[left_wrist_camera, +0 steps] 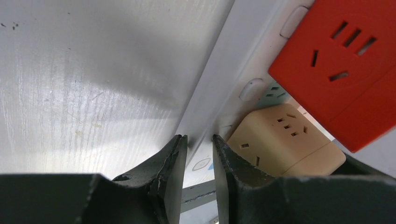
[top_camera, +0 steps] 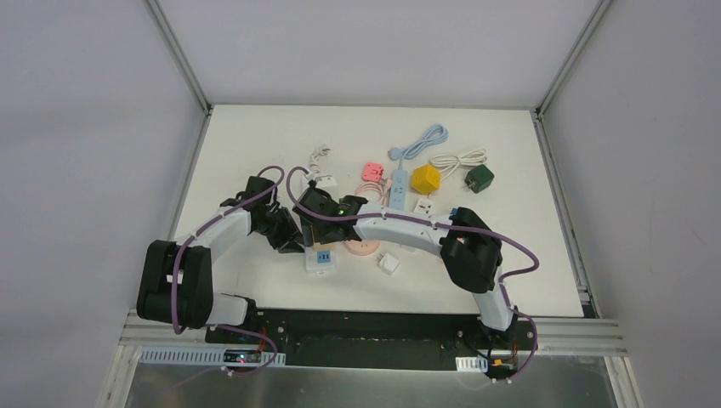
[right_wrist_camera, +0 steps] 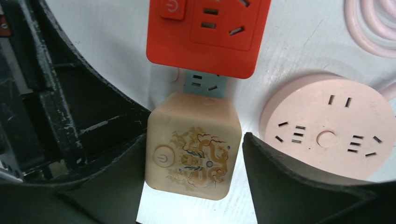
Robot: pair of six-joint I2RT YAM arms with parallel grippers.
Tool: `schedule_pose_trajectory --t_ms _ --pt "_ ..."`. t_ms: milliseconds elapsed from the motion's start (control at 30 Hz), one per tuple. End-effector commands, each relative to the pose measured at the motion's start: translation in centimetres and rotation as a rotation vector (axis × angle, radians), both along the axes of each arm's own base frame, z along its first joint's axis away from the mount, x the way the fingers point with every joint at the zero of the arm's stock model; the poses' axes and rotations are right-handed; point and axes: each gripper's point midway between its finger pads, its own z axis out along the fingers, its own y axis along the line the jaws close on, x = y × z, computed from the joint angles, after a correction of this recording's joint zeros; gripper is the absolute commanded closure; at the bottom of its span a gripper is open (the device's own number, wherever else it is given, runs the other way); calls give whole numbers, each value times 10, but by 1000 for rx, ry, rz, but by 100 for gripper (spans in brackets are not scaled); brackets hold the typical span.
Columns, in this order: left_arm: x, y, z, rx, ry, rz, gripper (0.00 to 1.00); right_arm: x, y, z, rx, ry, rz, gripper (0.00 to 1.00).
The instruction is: Pull the plug off the socket
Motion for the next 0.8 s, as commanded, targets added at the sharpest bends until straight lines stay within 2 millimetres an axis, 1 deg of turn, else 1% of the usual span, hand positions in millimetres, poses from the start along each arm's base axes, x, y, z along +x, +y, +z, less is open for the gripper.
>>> schedule_pose_trajectory --t_ms 0,100,167,267,400,533,567,600,667,767 --pt "-1 3 -7 20 36 15 72 1 3 5 34 4 -15 31" --pt "-2 4 -11 23 49 17 74 4 3 4 31 -9 -18 42" --pt "-3 4 -13 22 57 17 74 6 4 5 28 -17 -13 47" --pt "-5 4 -17 27 72 16 74 7 7 2 16 -9 -10 56" --pt "-7 7 -22 45 87 16 75 6 5 -4 -5 4 -19 67" --pt "-10 15 -25 92 99 22 77 9 2 -2 -1 -13 -40 90" --pt "-11 17 -26 108 98 23 78 9 2 0 6 -18 -42 97" --pt "-11 19 -26 122 98 25 78 10 3 3 13 -22 -42 100" --pt "-11 24 -26 146 96 29 79 10 7 11 32 -19 -37 100" --pt "-12 28 -25 172 94 31 79 8 15 33 97 14 -38 100"
